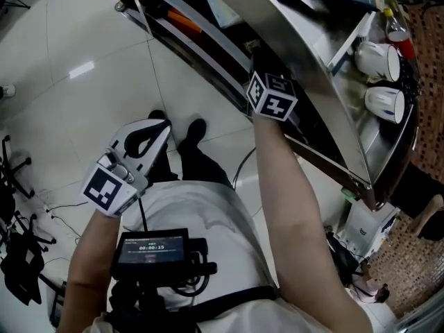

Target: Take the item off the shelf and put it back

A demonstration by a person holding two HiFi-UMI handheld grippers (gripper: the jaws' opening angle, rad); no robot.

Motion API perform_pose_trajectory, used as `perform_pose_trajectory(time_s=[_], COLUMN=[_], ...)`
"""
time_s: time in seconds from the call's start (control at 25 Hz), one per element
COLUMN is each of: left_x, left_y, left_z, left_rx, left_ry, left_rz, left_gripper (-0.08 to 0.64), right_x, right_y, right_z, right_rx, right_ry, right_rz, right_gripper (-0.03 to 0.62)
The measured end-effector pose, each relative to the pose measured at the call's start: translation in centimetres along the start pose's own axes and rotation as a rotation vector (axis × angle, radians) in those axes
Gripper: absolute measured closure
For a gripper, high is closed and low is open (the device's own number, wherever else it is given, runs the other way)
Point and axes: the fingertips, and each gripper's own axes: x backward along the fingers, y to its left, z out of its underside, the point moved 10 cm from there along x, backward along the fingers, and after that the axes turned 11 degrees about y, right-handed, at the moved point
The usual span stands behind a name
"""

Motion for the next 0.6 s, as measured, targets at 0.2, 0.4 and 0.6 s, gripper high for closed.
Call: perform_pose_trajectory(time_s=[0.2, 0.4, 0.6], left_x=[-0.1, 0.1, 0.0], left_y=[-0.2, -0.5, -1.4], left_z=[-0.6, -1.7, -3.0], left_rx=[-0.017, -0.059, -0.101], left_ry=[0.002, 0.001, -0.004], left_rz=[0.010, 0.024, 0.045], left_gripper=[0.552, 0.552, 0.552], right_x=[1.0, 3.2, 6.3], right_y=[0.3, 0.8, 1.1], right_z=[0.1, 0.6, 1.5], right_rx=[0.000, -0.005, -0.017], right_ry=[-0.025, -0.046, -0.076], right_rz=[-0.017, -0.042, -0.081], right_gripper=[0.511, 0.518, 0.582])
